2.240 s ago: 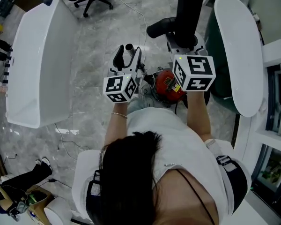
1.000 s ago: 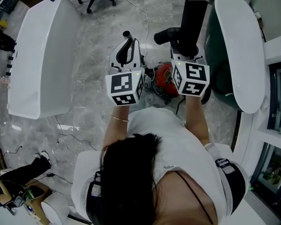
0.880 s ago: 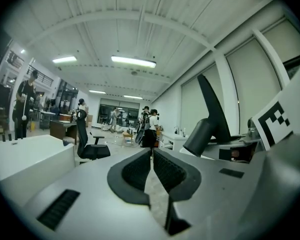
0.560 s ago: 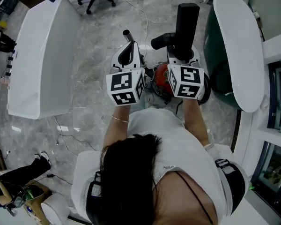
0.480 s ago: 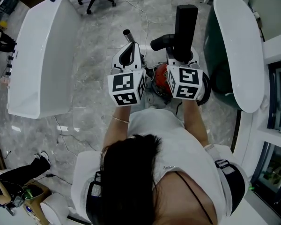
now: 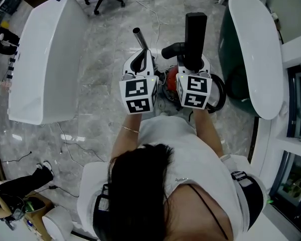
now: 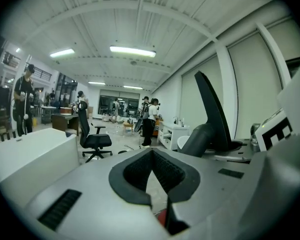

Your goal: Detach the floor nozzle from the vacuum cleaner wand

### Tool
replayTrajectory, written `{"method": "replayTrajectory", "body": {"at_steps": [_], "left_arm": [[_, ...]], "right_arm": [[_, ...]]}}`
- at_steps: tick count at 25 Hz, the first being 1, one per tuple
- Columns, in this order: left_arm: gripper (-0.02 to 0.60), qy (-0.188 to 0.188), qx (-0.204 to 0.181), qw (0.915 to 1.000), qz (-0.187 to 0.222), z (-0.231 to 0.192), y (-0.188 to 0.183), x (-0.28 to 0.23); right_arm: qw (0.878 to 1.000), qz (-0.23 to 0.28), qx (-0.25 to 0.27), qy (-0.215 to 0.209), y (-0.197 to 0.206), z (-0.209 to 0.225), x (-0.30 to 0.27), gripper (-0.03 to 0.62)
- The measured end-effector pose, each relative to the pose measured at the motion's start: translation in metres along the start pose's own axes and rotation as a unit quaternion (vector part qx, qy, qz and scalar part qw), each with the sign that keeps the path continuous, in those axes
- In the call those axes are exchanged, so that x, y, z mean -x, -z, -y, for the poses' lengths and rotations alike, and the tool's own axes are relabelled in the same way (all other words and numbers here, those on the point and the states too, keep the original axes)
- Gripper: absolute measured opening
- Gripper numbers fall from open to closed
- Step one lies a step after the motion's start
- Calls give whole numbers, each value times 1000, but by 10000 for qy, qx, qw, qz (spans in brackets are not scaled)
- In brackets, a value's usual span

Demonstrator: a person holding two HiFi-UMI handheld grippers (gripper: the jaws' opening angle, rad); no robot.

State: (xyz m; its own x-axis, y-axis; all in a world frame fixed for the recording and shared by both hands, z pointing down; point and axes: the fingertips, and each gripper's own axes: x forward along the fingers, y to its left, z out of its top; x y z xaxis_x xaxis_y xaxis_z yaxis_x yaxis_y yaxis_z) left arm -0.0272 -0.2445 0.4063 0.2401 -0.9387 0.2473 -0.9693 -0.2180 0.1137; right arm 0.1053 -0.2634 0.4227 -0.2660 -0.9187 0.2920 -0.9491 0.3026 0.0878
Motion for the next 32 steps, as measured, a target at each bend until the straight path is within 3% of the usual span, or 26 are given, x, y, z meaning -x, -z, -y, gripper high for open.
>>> {"method": "replayTrajectory", "body": {"at_steps": [10,32], "left_arm": [[3,-128,101,9998,-150,8,16,13],[3,-76,143,9997,-193,7,26,21]], "right_arm": [[9999,-142,-36,-64,21,-10,11,192],[9997,-143,90,-167,15,-31,12,192]]}}
